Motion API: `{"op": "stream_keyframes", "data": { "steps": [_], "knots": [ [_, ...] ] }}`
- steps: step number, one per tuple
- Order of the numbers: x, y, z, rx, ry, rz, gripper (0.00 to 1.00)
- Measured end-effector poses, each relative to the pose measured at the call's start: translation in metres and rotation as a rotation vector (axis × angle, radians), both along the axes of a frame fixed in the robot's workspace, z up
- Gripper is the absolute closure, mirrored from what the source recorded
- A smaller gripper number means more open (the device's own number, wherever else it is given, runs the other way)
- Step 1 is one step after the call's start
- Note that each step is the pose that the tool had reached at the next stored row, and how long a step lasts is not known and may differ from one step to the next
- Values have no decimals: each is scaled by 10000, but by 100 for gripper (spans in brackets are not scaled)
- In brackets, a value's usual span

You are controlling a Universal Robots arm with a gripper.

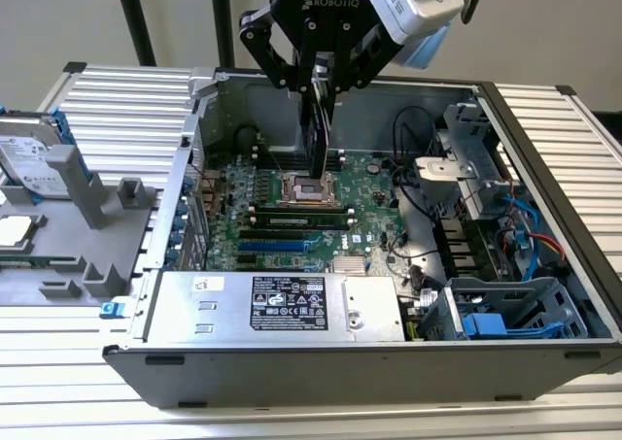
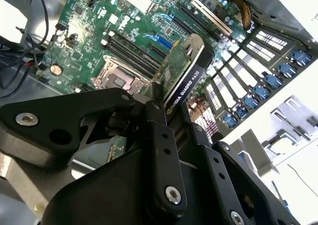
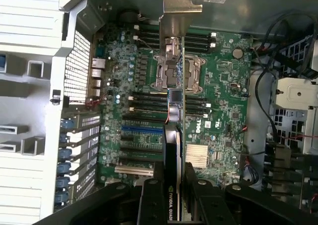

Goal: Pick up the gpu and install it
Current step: 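Insert the gpu into the slot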

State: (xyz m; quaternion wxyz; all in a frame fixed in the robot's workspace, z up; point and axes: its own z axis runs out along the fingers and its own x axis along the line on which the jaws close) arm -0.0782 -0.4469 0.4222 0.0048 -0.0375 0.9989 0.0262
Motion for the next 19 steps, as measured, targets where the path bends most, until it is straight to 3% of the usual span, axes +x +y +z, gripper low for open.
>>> {"op": "stream_keyframes", "data": {
  "steps": [12,19],
  "knots": [
    [0,0,0,-2,0,617,100],
    [0,0,0,-2,0,681,100]
  ]
}}
